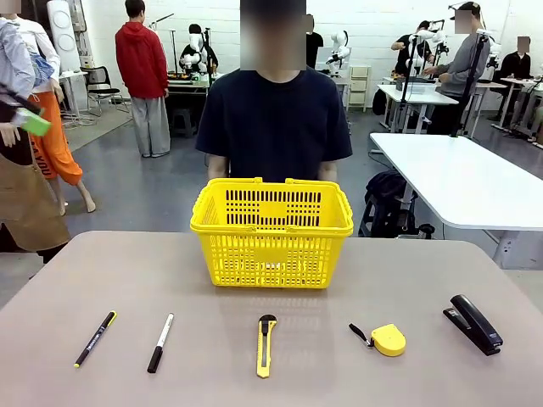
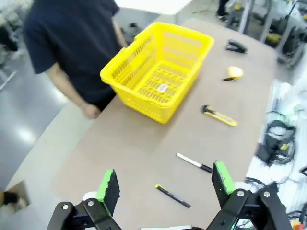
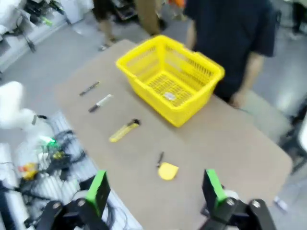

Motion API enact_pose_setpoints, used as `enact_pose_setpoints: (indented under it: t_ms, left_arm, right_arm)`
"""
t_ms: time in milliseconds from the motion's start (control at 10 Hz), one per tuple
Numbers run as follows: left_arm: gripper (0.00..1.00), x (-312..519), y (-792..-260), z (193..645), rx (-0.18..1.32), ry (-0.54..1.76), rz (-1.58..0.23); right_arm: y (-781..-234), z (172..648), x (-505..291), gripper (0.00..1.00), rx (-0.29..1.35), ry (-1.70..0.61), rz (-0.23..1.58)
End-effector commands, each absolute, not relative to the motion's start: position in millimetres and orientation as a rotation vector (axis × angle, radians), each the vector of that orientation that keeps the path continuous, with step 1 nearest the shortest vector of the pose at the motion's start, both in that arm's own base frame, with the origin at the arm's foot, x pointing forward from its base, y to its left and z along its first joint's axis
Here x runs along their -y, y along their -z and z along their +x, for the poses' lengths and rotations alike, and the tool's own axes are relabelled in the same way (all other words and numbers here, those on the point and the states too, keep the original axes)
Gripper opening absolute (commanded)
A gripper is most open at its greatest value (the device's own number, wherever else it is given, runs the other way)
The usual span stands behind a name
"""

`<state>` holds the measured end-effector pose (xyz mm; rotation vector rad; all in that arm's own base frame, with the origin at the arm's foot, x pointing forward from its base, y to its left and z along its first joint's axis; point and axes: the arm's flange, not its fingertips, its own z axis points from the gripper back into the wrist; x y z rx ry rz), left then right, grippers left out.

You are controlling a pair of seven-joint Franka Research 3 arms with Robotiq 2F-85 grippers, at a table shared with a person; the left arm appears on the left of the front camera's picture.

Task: Place the items the person wants into the basket.
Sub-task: Pick up the item the person points to and place it in the Market Basket.

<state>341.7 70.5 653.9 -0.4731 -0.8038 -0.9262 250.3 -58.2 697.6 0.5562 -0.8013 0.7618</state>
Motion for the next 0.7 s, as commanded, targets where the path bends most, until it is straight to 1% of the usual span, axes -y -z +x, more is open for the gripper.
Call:
enact_pose_setpoints:
  t_ms: [0, 100, 200, 400, 600]
  left_arm:
    - [1.00, -136, -651, 340, 0.724, 0.821, -0.620]
    - [1.00, -169, -644, 336, 0.735, 0.781, -0.655]
    - [1.00, -200, -640, 324, 0.752, 0.743, -0.653]
    - [1.00, -238, -642, 297, 0.785, 0.663, -0.623]
    - [1.00, -256, -641, 275, 0.780, 0.579, -0.600]
  right_arm:
    - [-674, 238, 127, 1.00, 0.750, -0.725, 0.811]
    - [-656, 229, 162, 1.00, 0.798, -0.693, 0.874]
    - [-636, 218, 195, 1.00, 0.838, -0.653, 0.904]
    - [-614, 199, 231, 1.00, 0.882, -0.509, 0.884]
    - [-615, 179, 246, 1.00, 0.894, -0.433, 0.835]
